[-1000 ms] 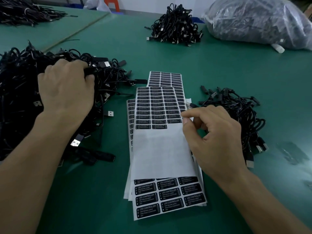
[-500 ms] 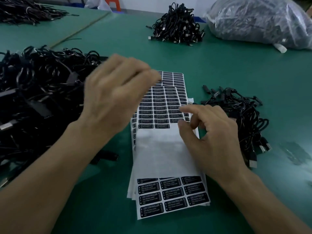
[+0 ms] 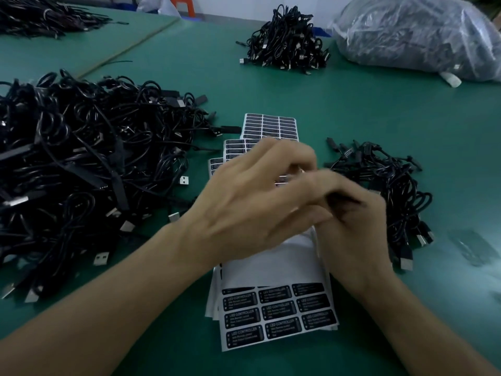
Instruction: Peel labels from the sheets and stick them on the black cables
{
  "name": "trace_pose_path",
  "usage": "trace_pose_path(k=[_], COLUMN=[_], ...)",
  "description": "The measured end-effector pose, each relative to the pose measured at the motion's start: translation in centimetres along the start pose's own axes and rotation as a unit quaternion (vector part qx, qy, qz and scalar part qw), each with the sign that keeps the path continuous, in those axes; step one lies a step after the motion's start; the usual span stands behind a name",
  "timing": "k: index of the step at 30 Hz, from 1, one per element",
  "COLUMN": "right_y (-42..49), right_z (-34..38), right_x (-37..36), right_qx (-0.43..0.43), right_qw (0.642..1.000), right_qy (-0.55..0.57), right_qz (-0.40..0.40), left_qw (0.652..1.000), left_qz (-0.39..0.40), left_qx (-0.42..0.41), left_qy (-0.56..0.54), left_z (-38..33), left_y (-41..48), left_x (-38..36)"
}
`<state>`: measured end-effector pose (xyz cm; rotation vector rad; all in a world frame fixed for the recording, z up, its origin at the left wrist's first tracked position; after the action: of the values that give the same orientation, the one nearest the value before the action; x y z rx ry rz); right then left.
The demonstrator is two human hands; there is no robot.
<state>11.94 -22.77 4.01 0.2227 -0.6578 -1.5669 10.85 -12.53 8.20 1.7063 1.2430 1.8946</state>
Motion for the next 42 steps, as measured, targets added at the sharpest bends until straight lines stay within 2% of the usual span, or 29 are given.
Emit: trace_pose_path(k=[1, 3, 5, 11, 16, 21, 23, 25, 27, 30, 32, 34, 36, 38, 40, 42], right_y=[0.1, 0.4, 0.5, 0.6, 0.5, 0.7, 0.8, 0.8, 0.7, 0.6, 0.4, 0.2, -0.2, -0.7, -1.2, -1.3], right_z=[-0.3, -0.6, -0.9, -1.2, -1.9, -1.4, -1.0, -0.8, -0.8, -0.9, -1.4, -2.0, -2.6, -3.2, -3.9, -4.1], right_x=[0.5, 1.3, 1.5, 2.0, 1.0, 0.6, 0.7, 0.6, 0.5, 0.7, 0.8, 0.6, -0.3, -1.6, -2.2, -2.1], right_qx=[-0.021, -0.048, -0.071, -0.090, -0.116, -0.087, -0.069, -0.060, -0.060, -0.067, -0.105, -0.131, -0.150, -0.167, -0.181, -0.188], right_qw=[0.999, 0.996, 0.993, 0.990, 0.989, 0.993, 0.994, 0.994, 0.995, 0.997, 0.994, 0.987, 0.960, 0.913, 0.877, 0.873], right_qy=[0.022, 0.059, 0.073, 0.079, 0.079, 0.078, 0.083, 0.087, 0.076, 0.042, 0.008, -0.090, -0.232, -0.352, -0.416, -0.419], right_qz=[-0.021, -0.056, -0.063, -0.080, -0.039, -0.004, 0.000, 0.010, 0.016, 0.007, -0.007, 0.001, 0.050, 0.124, 0.160, 0.167], left_qw=[0.999, 0.989, 0.978, 0.985, 0.975, 0.963, 0.953, 0.914, 0.875, 0.844, 0.832, 0.820, 0.804, 0.784, 0.776, 0.780], left_qz=[0.027, 0.085, 0.126, 0.107, 0.121, 0.194, 0.179, 0.138, 0.141, 0.165, 0.127, 0.063, 0.005, -0.020, -0.029, -0.047], left_qx=[0.018, 0.117, 0.159, 0.119, 0.157, 0.186, 0.233, 0.298, 0.323, 0.317, 0.344, 0.393, 0.439, 0.475, 0.485, 0.479], left_qy=[-0.007, -0.034, -0.038, 0.065, 0.104, 0.035, -0.076, -0.237, -0.332, -0.401, -0.416, -0.412, -0.401, -0.399, -0.402, -0.400], left_z=[0.6, 2.7, 3.6, 3.4, 3.9, 4.7, 5.3, 5.8, 5.9, 5.5, 6.3, 7.7, 8.8, 9.3, 9.3, 9.4], left_y=[-0.2, -1.0, -1.6, -1.1, -1.3, -1.9, -2.5, -2.9, -3.2, -3.1, -3.2, -3.7, -4.5, -5.2, -5.4, -5.3], left_x=[-0.4, -1.3, -2.2, -0.9, -0.2, -1.9, -2.5, -2.9, -3.5, -3.8, -3.4, -3.0, -2.7, -2.8, -2.9, -2.7])
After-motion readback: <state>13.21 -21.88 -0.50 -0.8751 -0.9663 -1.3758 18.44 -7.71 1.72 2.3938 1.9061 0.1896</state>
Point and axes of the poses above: each hand's wrist, its own y-axis towards the middle knuckle, its own x-axis out of the back of the hand, z = x × y, the point moved 9 cm from there along y, towards the middle knuckle, and after that the axes turned 3 degrees about -x, right-handed, at the moved point
